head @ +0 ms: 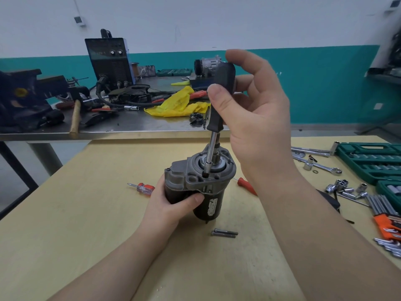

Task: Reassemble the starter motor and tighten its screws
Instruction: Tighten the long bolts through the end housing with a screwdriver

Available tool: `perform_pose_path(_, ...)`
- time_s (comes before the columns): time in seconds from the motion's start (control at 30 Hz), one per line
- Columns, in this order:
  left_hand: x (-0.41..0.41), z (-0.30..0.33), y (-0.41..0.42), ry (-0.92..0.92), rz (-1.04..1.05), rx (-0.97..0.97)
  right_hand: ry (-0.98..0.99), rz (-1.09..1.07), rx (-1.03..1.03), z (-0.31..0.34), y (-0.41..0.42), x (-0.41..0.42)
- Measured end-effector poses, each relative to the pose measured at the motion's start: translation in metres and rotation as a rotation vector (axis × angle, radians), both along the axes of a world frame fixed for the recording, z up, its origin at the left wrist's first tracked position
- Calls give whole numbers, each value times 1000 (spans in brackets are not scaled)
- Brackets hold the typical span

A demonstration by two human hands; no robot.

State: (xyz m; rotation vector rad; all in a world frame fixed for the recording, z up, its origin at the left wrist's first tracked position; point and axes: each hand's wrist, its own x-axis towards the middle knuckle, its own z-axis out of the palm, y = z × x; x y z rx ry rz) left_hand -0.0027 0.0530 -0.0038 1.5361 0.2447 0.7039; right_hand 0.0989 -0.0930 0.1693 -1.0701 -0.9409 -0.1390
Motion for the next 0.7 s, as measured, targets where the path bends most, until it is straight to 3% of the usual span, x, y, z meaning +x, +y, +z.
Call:
perform_pose_path(0.2, -1, 1, 0, 2, 3, -8, 97, 136, -3, -1, -1, 1)
perform_pose_path(0.37, -1, 1, 0, -5, -11, -9, -8, -15, -29, 0, -1, 0)
perform_pose_path(0.57, 0, 1, 0, 0, 3, -9, 89, 141, -14, 0, -2, -1)
perform_pose_path(0.7, -1, 2, 0, 1, 11, -9, 20, 43, -30, 1, -3, -1)
